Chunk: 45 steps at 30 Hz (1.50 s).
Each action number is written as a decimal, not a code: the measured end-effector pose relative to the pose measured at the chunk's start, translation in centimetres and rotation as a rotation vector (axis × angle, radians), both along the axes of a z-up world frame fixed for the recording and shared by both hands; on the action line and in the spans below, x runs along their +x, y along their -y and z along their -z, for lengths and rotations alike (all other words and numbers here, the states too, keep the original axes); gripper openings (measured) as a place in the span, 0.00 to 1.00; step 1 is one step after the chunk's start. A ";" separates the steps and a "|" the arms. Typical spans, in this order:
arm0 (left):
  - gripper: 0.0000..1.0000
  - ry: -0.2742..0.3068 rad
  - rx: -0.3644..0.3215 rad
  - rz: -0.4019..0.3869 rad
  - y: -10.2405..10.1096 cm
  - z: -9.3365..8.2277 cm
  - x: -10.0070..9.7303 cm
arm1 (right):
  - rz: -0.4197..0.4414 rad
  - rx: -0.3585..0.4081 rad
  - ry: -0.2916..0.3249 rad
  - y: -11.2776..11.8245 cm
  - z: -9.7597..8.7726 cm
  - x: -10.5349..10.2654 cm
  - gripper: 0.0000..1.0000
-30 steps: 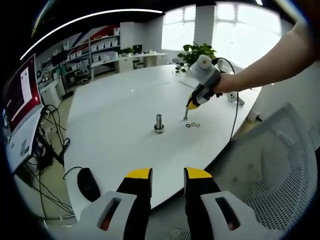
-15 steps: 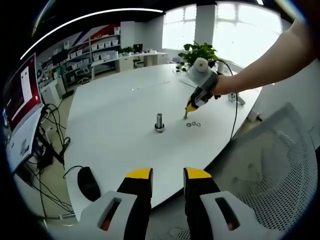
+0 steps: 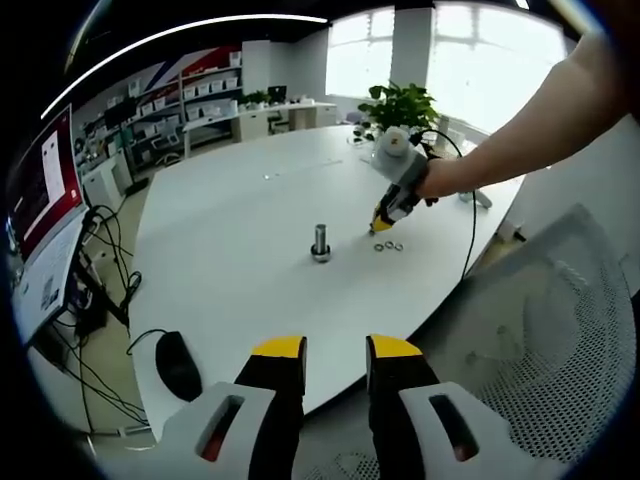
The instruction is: Place the washer onto the threaded stud by aligning its center hole with the stud, sliding it down to the base, and recovering from edge contact or off-axis alignment until the washer reaches the visible bottom stop.
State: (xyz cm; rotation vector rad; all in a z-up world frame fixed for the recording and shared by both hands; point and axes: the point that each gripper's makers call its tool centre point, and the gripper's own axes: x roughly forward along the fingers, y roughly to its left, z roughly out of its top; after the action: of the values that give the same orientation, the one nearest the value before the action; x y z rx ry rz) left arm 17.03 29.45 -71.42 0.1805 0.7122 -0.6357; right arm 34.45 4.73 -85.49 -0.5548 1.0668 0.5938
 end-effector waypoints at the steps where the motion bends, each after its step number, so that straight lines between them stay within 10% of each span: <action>1: 0.21 0.000 0.001 -0.001 0.0 0.0 0.0 | 0.002 0.001 -0.004 0.1 0.2 -0.1 0.15; 22: 0.21 -0.004 0.008 -0.002 0.0 0.1 0.0 | 0.036 0.018 -0.029 0.9 0.4 -1.2 0.16; 29: 0.21 -0.003 0.013 -0.002 -0.1 0.1 0.0 | -0.024 0.131 -0.062 -1.3 0.2 -2.6 0.16; 45: 0.21 -0.009 0.024 -0.001 -0.2 0.3 -0.1 | -0.109 0.073 -0.083 -2.4 1.2 -3.8 0.19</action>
State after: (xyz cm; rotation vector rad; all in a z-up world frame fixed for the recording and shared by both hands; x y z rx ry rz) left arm 16.92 29.67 -71.73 0.1998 0.7286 -0.6270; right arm 30.64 7.08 -86.67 -0.5306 1.0934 0.7540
